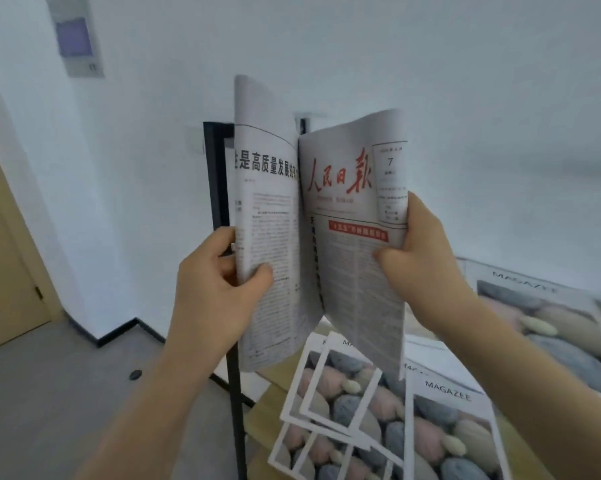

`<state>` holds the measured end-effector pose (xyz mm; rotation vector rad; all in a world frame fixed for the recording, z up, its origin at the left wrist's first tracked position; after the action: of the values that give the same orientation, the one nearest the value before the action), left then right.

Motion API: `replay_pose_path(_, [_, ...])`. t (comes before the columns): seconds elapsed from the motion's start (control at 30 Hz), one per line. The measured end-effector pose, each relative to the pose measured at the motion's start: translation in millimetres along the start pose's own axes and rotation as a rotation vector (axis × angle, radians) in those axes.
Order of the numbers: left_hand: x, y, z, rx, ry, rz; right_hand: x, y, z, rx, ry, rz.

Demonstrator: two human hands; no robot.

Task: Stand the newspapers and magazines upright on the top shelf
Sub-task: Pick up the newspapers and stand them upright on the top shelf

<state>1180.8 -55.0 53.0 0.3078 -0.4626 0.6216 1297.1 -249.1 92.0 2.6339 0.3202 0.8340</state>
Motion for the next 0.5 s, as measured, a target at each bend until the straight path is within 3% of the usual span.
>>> replay_pose_path(0.3, [95.1,-78.5,22.0,-0.007,-0.281,-0.016,75.7,66.4,10.6,-0.075,0.045,0.27])
replay_pose_path(0.5, [137.5,-129.8,-25.5,0.125,-0.367,0.062,113.0,66.8,62.4,-0.051,-0.004,0.383])
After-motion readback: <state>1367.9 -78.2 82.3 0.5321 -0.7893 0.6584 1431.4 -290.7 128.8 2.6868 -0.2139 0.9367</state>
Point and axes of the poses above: each hand's wrist, its own x-axis towards the middle knuckle, its own y-axis out of the back of the hand, z = x × y, the point moved 10 cm from there along x, towards the middle knuckle, and after that the axes turned 1 degree about -z, right-handed, at the moved point
